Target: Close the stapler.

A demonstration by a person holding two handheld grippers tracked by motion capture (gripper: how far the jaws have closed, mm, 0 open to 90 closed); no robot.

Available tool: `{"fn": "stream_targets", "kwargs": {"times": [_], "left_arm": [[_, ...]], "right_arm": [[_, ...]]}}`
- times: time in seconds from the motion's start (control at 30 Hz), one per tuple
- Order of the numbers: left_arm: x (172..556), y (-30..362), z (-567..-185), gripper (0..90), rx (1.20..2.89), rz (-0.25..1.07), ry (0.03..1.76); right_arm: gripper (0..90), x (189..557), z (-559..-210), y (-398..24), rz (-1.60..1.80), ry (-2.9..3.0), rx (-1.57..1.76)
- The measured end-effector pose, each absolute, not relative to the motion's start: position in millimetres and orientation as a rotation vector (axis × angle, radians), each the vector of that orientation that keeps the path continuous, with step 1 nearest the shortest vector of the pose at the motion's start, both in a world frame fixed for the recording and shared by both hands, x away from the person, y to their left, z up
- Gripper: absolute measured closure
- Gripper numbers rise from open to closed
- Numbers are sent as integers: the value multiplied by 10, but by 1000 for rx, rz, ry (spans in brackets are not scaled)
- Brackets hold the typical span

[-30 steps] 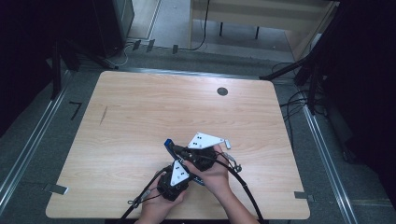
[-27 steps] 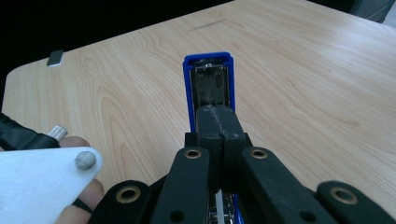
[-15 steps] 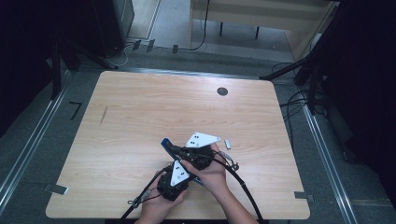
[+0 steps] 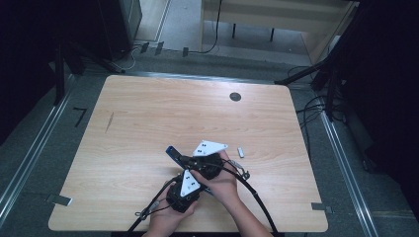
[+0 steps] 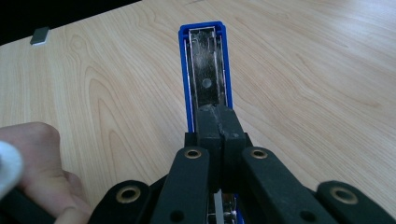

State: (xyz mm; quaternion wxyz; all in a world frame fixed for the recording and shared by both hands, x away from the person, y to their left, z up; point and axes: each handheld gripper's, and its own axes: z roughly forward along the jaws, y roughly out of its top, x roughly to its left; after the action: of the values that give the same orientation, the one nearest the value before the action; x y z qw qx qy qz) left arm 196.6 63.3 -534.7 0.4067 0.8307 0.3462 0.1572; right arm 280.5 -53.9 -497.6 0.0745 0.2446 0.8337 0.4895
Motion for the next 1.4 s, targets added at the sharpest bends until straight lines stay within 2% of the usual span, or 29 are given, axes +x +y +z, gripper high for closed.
{"fn": "stream_targets", "kwargs": {"times": [0.9,1.4], "left_arm": [[1962,632,-5345,900,2101,397,866],[1967,637,-5348,900,2094,390,866]], "right_arm": [[900,2861,-5089,-368,1296,2587,762],[880,2861,-5036,-412,1340,2562,774]]}}
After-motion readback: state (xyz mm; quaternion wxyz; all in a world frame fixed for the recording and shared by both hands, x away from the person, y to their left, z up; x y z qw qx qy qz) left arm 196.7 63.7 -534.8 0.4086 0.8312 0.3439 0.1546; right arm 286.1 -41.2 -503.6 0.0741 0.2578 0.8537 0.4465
